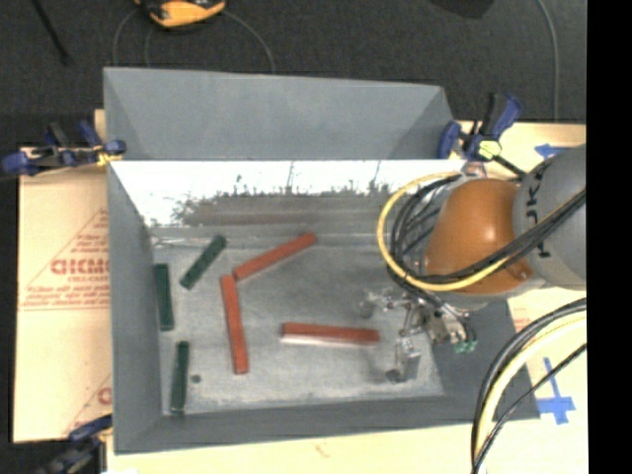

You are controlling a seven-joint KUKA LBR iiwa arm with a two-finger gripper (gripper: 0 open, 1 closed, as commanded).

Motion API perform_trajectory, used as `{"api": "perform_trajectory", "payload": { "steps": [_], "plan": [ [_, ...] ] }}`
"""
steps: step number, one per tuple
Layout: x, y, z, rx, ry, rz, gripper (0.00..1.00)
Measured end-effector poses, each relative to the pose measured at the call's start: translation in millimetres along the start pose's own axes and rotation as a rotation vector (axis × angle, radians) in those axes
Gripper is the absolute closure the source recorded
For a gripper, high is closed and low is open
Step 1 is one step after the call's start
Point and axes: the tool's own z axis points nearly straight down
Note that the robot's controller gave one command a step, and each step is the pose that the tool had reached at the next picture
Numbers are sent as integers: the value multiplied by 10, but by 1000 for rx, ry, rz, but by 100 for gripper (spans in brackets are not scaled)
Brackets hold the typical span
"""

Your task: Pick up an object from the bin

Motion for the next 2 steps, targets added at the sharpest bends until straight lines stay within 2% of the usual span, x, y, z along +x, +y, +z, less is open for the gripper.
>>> {"api": "perform_trajectory", "payload": {
  "steps": [1, 2],
  "plan": [
    [111, 288, -45, -5, 4, 41, 0],
    [20, 231, 171, -1, 4, 317, 100]
  ]
}}
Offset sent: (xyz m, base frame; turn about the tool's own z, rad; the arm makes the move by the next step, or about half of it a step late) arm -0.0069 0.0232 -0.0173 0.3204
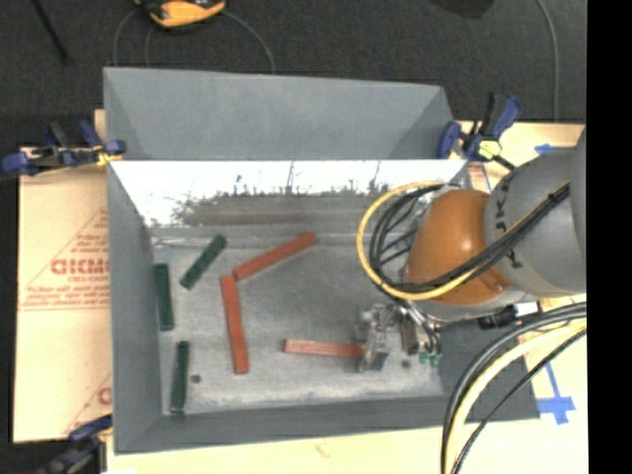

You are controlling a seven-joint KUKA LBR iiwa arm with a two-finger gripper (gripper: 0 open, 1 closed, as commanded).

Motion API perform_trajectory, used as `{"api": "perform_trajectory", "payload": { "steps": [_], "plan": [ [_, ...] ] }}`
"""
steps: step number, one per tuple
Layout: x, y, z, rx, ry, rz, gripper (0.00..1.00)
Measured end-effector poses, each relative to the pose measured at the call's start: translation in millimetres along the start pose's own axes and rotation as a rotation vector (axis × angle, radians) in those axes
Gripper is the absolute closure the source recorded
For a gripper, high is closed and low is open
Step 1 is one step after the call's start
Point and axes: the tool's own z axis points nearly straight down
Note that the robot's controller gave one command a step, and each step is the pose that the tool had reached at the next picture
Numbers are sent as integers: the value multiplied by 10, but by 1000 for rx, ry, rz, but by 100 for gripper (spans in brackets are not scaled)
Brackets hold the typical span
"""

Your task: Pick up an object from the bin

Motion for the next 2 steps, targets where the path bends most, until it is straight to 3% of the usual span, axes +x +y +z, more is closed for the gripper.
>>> {"api": "perform_trajectory", "payload": {
  "steps": [1, 2],
  "plan": [
    [0, -1, 0, 0, 0, -1, 100],
    [-54, -163, -1779, 0, -8, -15, 100]
  ]
}}
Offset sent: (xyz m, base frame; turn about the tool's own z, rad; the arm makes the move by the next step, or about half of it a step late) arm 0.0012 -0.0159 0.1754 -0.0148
